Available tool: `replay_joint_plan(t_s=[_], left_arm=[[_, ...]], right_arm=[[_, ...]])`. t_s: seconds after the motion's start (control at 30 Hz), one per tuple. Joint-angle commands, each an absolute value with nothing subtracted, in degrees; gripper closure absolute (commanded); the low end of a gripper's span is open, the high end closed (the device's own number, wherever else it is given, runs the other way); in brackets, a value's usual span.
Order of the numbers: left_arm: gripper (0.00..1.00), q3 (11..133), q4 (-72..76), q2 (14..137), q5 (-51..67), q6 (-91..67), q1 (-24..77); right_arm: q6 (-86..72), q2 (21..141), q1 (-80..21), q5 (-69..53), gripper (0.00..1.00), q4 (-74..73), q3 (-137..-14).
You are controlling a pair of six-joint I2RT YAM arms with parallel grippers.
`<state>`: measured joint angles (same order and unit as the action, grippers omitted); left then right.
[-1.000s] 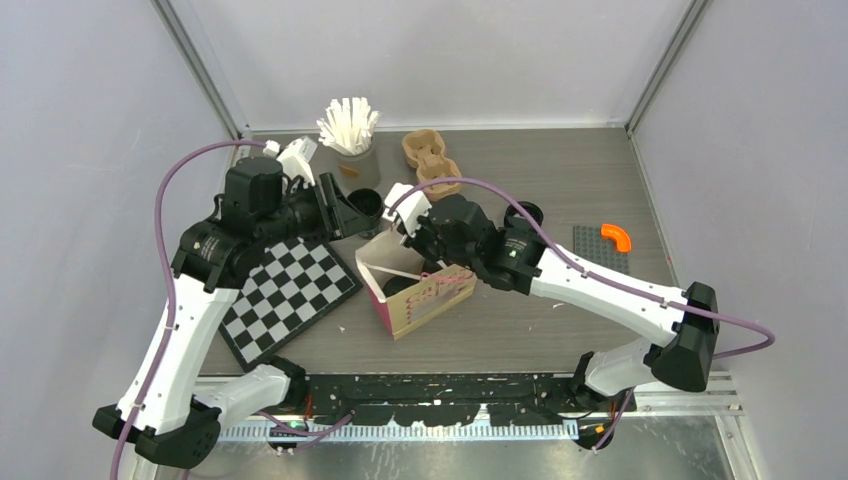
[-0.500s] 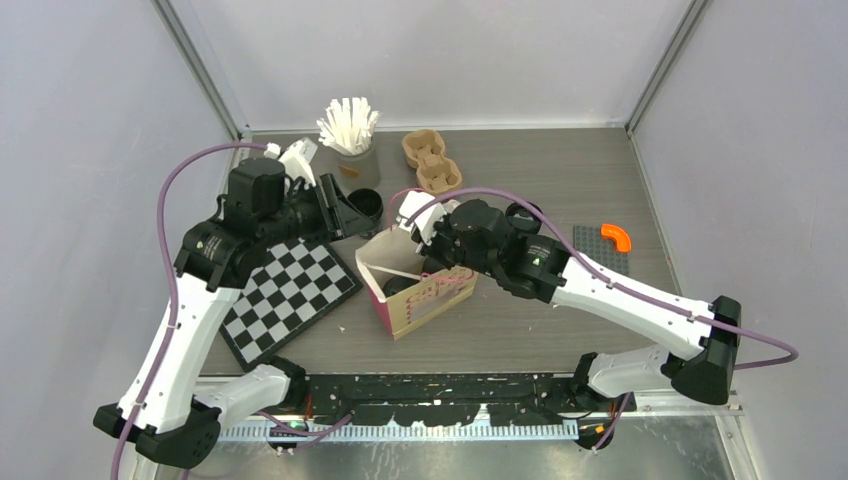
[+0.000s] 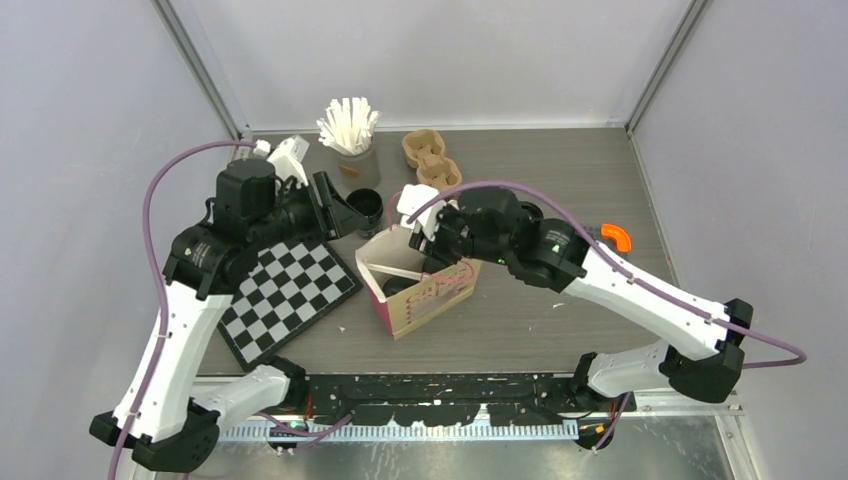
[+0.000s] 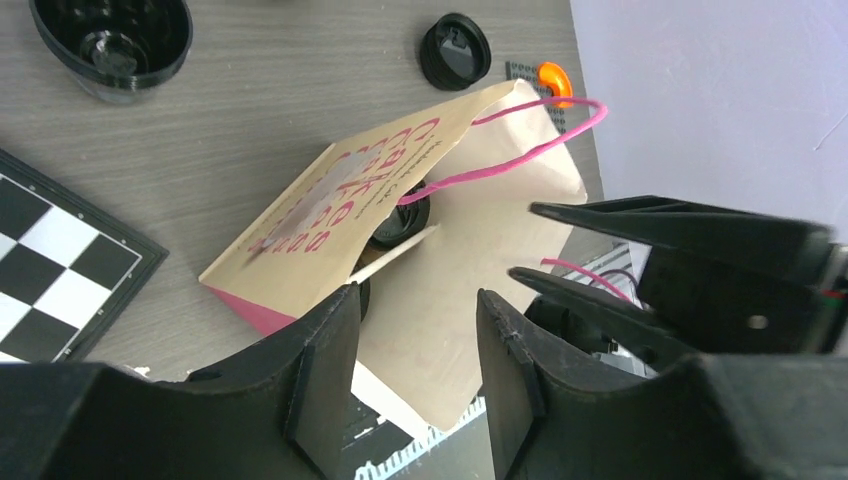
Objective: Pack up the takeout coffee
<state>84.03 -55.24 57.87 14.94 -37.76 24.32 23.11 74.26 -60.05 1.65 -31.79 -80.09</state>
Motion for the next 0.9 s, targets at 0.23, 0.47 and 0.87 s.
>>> replay_joint_plan(t_s=[0.23, 0.47, 0.87], left_arm=[[0.47, 102.45, -59.36, 58.57, 12.02, -30.26, 24.43], [0.00, 98.04, -53.77, 52.39, 9.62, -27.28, 24.43], [0.00, 77.95, -51.73, 36.53, 9.79, -29.79, 24.43]], right_arm=[[-4.81, 67.91, -60.46, 11.37, 0.13, -43.79, -98.21], [-27.17, 54.04, -60.46, 27.97, 0.10, -57.23, -92.23], [-41.38, 42.45, -60.40, 42.36, 0.09, -68.66, -91.93]])
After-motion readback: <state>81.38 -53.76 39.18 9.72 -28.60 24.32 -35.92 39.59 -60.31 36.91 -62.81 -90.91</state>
